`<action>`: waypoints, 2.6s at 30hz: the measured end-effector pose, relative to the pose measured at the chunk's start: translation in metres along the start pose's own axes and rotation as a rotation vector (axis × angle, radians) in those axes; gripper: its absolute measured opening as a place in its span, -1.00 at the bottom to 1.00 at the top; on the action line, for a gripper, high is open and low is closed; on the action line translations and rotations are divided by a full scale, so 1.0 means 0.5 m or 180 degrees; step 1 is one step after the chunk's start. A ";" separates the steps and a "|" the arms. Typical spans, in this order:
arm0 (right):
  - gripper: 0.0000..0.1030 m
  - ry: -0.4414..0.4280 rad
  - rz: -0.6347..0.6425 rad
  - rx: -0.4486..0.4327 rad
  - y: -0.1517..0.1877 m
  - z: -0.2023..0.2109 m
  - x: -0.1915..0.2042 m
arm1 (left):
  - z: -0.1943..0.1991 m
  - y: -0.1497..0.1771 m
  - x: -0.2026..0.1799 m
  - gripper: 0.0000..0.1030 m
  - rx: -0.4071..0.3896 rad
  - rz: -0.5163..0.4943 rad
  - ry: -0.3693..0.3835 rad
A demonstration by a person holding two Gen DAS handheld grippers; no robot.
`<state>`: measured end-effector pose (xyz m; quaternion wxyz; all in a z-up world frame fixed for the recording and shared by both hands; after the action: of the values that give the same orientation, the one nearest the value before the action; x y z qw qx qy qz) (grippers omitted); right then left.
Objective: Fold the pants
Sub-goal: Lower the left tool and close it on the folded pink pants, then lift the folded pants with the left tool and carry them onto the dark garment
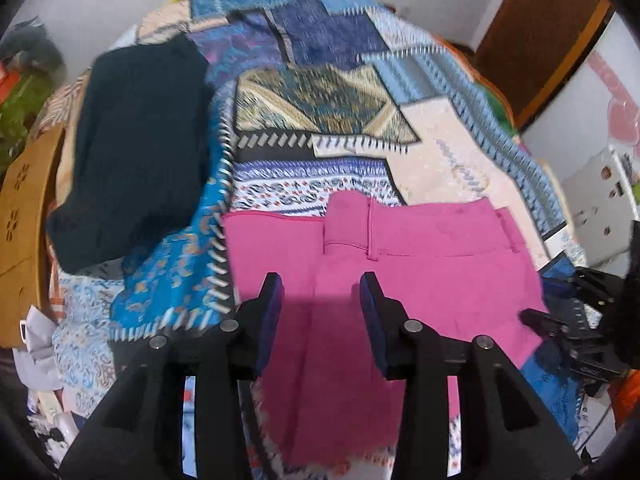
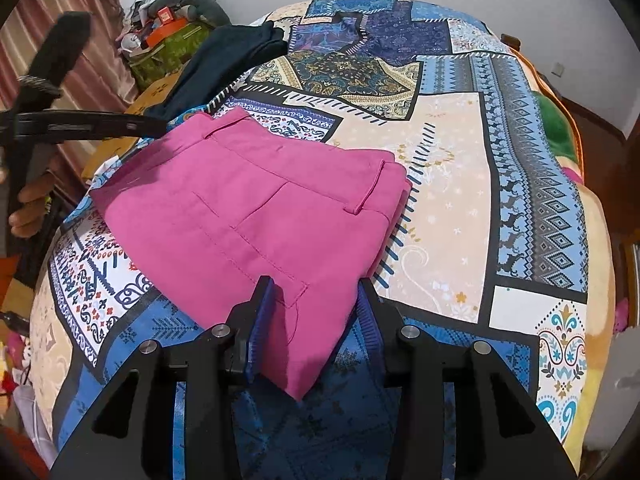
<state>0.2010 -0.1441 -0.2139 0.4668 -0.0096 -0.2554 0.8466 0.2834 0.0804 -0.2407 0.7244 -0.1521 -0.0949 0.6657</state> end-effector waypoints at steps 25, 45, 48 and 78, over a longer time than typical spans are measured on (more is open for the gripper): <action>0.14 -0.0335 -0.0636 0.0189 -0.074 -0.087 -0.074 | -0.063 0.019 0.037 0.15 0.0147 0.0123 0.0284; -0.74 -0.0191 -0.0395 -0.0145 -0.102 -0.048 -0.046 | -0.029 0.016 0.027 -0.77 -0.0106 0.0265 0.0268; -0.75 -0.0188 -0.0317 -0.0259 -0.116 -0.023 -0.030 | -0.005 0.017 0.032 -0.78 -0.0187 0.0270 0.0247; -0.75 -0.0286 0.0739 -0.1123 -0.503 -0.023 0.288 | 0.276 -0.083 0.399 -0.80 -0.1350 0.0894 -0.0706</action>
<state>0.3204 0.0843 -0.0811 0.3454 -0.0827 -0.4173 0.8365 0.2942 0.2889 -0.1102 0.5622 -0.2382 -0.2887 0.7374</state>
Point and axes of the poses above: each gripper's, at about its wrist camera, not at the fingertips, and z roughly against the way its jaws point, x to its left, y to its underside, the point moved 4 cm from there along -z, roughly the way its jaws point, and after that the axes turned 1 degree about -z, right-handed, at the moved point
